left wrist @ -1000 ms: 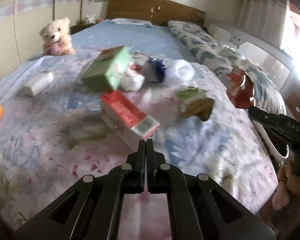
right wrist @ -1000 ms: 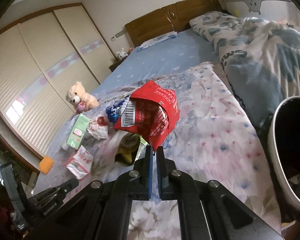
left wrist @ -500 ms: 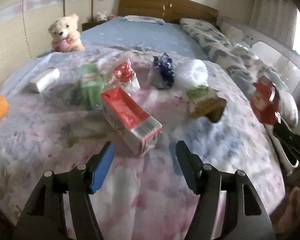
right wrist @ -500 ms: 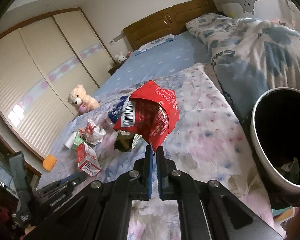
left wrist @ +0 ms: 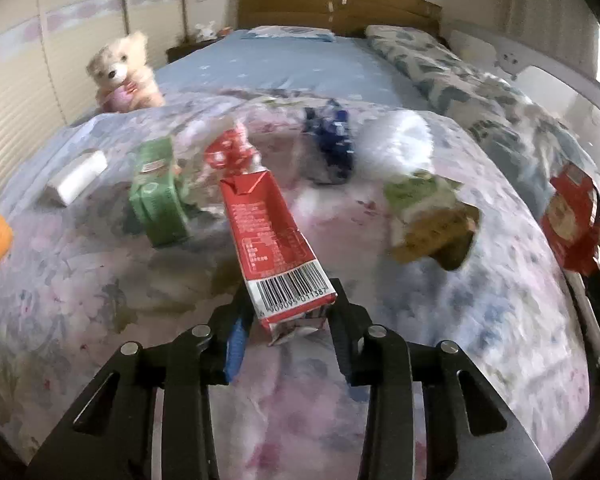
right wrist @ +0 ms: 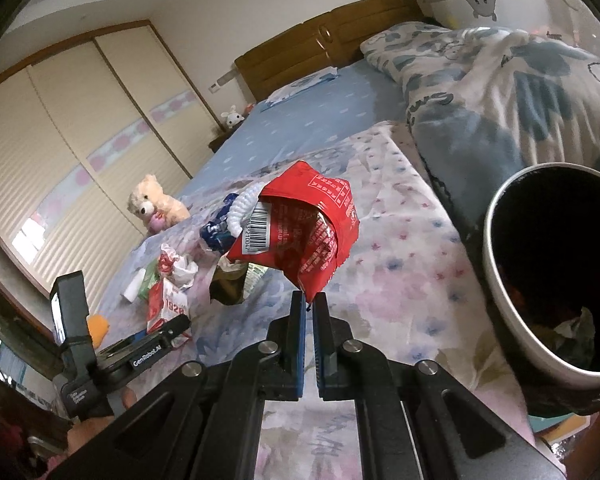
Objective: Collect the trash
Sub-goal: 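Carry the carton and red bag over the bin and open both grippers to drop them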
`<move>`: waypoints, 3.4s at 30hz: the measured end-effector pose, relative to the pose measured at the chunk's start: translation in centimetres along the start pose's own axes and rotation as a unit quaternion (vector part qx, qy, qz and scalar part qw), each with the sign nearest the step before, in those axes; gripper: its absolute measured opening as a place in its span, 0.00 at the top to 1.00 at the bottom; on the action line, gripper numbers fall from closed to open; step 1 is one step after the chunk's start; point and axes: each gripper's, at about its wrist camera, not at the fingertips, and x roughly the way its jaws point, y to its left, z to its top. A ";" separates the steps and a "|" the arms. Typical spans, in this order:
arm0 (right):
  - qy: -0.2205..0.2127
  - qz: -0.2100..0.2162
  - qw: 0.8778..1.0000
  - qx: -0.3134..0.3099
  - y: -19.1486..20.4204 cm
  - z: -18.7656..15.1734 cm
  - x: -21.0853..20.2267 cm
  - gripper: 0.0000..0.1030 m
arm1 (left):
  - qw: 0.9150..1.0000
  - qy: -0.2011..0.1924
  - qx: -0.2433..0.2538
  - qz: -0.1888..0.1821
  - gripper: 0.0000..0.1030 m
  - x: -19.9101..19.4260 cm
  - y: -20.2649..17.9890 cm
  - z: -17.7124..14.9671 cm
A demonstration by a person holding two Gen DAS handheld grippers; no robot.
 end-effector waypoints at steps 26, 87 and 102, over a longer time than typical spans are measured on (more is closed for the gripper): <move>-0.032 -0.049 0.997 0.046 -6.3 -1.3 -6.5 0.97 | 0.983 -0.030 0.125 -0.134 0.68 -6.9 -11.4 -1.3; -0.037 -0.128 0.984 0.120 -17.7 1.4 -10.2 0.79 | 0.945 0.001 0.230 -0.233 0.31 -4.0 -28.3 0.4; -0.062 -0.111 0.987 0.103 -13.8 1.6 -10.0 0.37 | 0.969 0.002 0.155 -0.191 0.30 -4.5 -17.8 -1.0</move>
